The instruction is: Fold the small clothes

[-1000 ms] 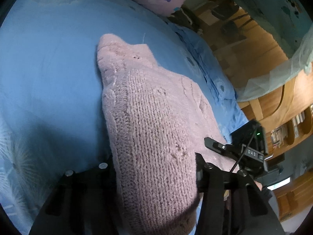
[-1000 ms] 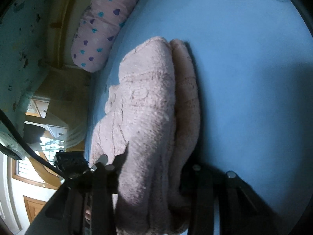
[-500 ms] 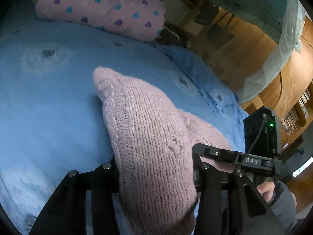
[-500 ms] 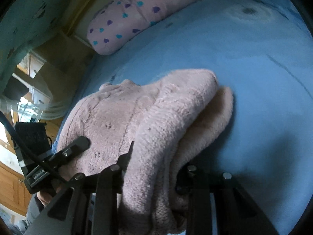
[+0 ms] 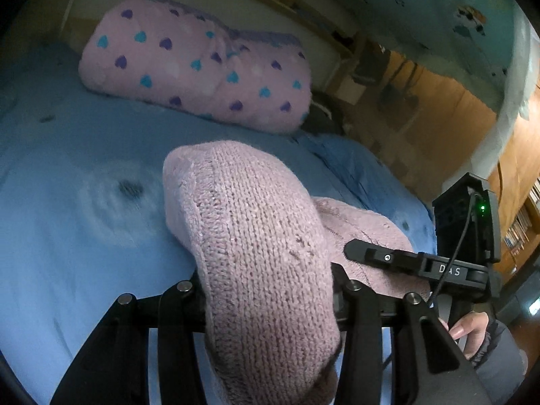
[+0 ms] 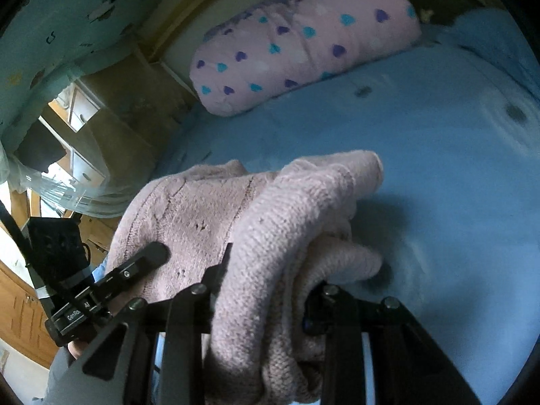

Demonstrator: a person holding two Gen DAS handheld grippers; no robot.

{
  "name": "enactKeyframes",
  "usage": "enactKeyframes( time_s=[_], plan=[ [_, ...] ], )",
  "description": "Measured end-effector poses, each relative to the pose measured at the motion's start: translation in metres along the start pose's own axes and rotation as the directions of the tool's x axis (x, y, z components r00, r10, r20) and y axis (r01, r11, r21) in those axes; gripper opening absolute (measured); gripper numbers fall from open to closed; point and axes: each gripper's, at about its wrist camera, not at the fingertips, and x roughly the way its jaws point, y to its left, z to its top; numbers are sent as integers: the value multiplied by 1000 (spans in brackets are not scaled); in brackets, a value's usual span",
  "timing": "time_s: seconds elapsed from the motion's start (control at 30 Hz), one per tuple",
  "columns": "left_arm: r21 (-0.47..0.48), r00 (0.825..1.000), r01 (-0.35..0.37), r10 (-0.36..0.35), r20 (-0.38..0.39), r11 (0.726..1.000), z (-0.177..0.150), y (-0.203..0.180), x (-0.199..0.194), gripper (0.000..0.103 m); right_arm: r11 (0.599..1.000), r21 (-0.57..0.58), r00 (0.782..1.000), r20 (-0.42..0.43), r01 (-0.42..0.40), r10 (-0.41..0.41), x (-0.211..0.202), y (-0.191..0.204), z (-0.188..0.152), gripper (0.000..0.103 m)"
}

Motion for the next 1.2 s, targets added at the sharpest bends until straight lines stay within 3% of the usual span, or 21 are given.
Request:
enactKeyframes(
  time_s=[0.2,0.3,0.37,0.43,0.53,0.6,0.73,0.8,0.9,1.0,1.07,1.13,1.2],
  plan=[
    [-17,993,-23,25,116,1000,35,42,-2,39,999,-38,997,63,-35,37,43,26,58,30],
    [-32,990,-50,54,129,998,36,67,2,40,993,-99,991,109,-62,72,64,39,75,30],
    [-60,993,-68,74,94,996,28,87,15,40,993,-104,994,87,-59,68,81,37,73,30],
    [-123,994,-105,105,-4,987,9,117,40,40,996,-79,999,28,-38,41,112,26,65,31],
    [-203,970,-193,156,-185,960,-26,156,75,40,999,-31,988,-151,28,-33,174,-3,31,31],
    [-234,980,-156,121,-157,960,-37,166,71,40,996,-48,975,-206,70,-79,190,-11,14,35],
    [-242,980,-148,110,-166,959,-35,168,67,41,999,47,966,-258,-15,27,183,-23,25,56],
    [-246,980,-153,116,-160,957,-35,168,69,41,987,148,971,-223,-55,87,168,-42,31,56],
    [-255,982,-146,108,-158,956,-36,168,68,42,953,292,981,-149,-76,124,141,-77,32,72],
    [-261,982,-144,104,-160,955,-34,168,67,42,890,444,958,-196,-101,207,140,-107,23,84],
    [-267,981,-148,107,-162,952,-35,169,68,43,883,458,944,-232,-105,233,149,-111,17,83],
    [-272,981,-150,108,-164,951,-33,169,68,43,906,410,942,-254,-103,222,154,-102,20,87],
    [-278,981,-149,106,-165,949,-32,170,69,43,903,410,931,-266,-126,250,163,-97,23,88]
  ],
)
